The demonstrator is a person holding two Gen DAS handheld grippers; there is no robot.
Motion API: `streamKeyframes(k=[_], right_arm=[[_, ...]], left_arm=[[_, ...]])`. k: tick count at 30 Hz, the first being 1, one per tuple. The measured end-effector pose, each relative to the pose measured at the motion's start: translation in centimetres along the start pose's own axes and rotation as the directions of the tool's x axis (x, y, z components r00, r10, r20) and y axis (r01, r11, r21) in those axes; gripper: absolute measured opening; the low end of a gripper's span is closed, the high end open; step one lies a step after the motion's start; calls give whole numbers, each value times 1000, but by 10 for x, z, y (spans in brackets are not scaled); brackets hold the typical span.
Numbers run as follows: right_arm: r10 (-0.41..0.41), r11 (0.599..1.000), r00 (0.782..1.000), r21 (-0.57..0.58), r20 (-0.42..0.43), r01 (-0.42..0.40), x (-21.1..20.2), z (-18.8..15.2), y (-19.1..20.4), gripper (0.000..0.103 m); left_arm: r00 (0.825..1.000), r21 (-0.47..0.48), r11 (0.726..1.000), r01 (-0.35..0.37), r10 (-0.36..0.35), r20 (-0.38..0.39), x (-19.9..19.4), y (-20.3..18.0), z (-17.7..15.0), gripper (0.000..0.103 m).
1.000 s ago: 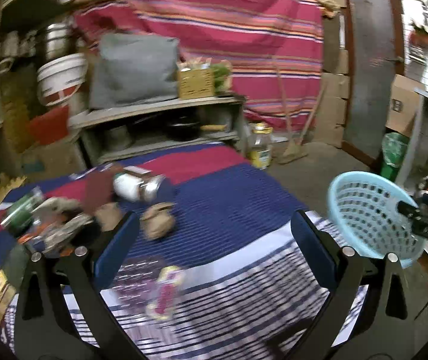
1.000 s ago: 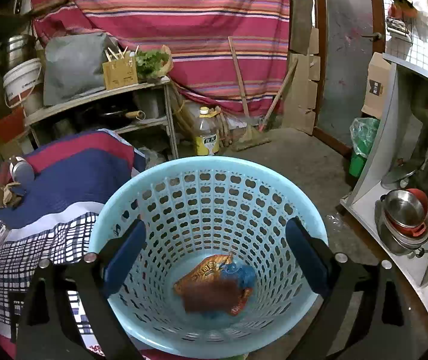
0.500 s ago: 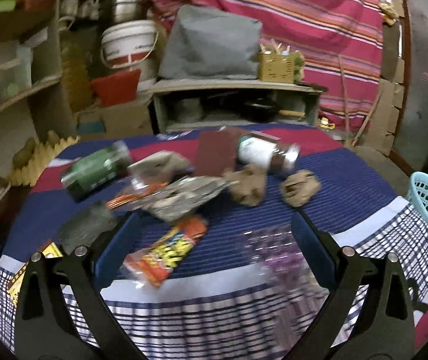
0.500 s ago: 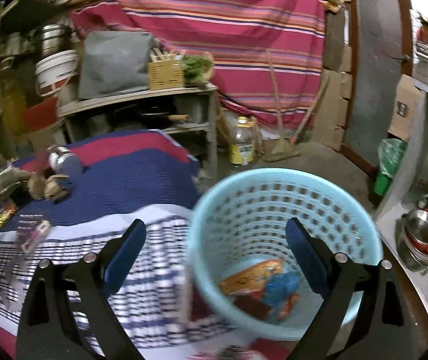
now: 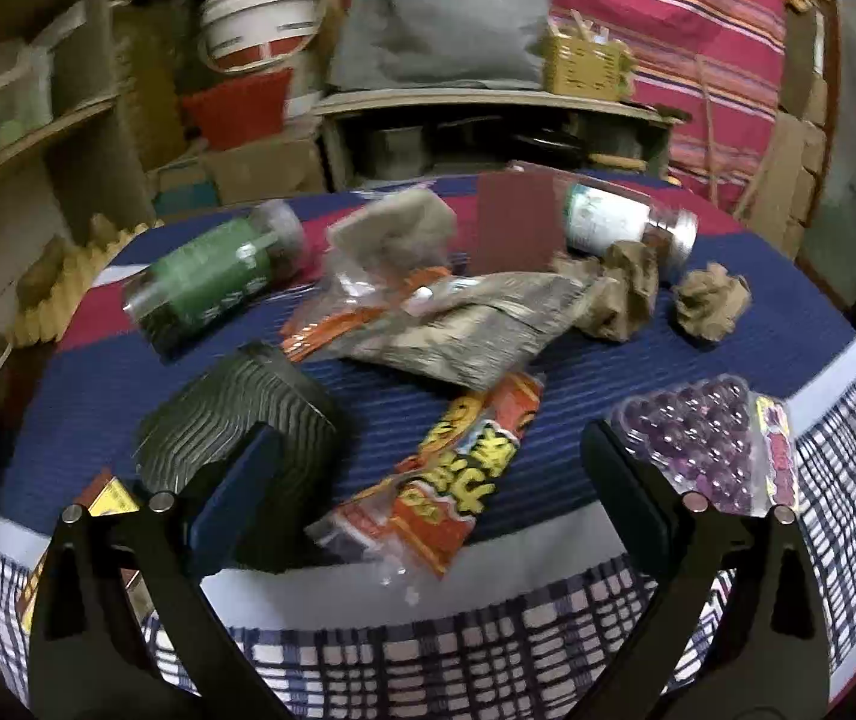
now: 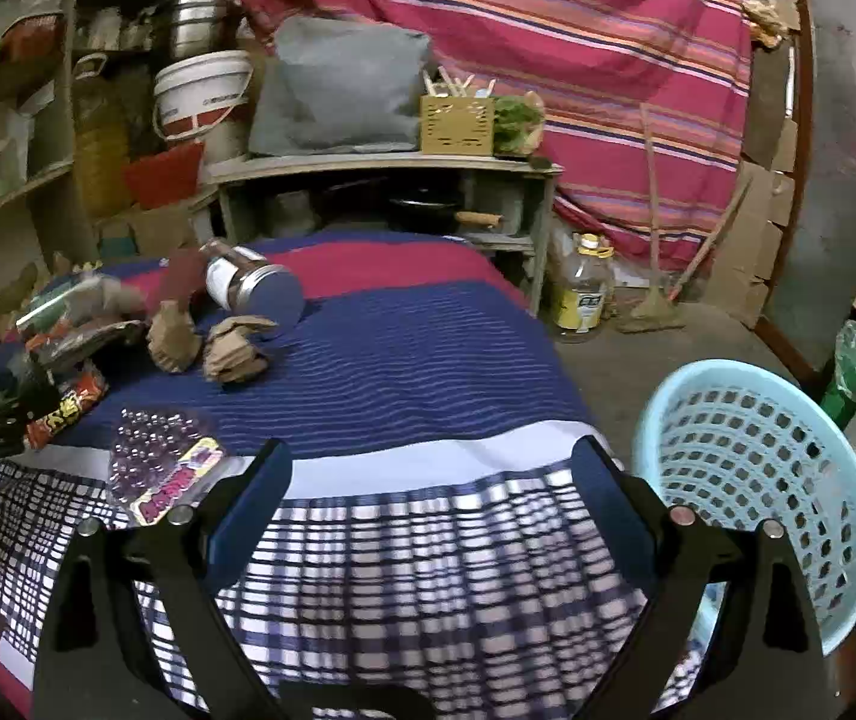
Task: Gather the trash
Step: 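Move both open tools back toward the table items, then grasp the orange-and-red snack bag with the left tool, then grasp the crumpled brown paper with the right tool while the left tool holds the snack bag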
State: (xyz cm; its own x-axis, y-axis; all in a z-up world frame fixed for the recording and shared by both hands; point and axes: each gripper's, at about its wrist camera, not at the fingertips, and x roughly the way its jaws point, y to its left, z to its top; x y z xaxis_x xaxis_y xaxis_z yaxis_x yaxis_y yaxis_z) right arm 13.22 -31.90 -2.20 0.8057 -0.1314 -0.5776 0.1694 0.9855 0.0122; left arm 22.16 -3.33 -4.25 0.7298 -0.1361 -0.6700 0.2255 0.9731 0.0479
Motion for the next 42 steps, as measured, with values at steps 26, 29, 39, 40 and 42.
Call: streamKeyframes(k=[26, 29, 39, 40, 42], right_arm=[[26, 997, 999, -78, -34, -28, 23, 13, 42, 92], [42, 995, 999, -86, -33, -45, 28, 19, 52, 92], [64, 991, 997, -116, -41, -69, 54, 39, 84, 92], [69, 990, 997, -118, -45, -73, 57, 41, 87, 92], [74, 989, 996, -126, -59, -81, 65, 45, 95, 92]], left_arm=[[996, -3, 997, 77, -77, -53, 1, -2, 3, 33], [998, 6, 998, 66, -66, 10, -19, -4, 10, 33], [993, -57, 998, 6, 1, 122, -56, 27, 24, 33], [993, -65, 998, -2, 9, 118, -55, 30, 22, 33], [994, -75, 997, -14, 22, 104, -49, 34, 22, 33]])
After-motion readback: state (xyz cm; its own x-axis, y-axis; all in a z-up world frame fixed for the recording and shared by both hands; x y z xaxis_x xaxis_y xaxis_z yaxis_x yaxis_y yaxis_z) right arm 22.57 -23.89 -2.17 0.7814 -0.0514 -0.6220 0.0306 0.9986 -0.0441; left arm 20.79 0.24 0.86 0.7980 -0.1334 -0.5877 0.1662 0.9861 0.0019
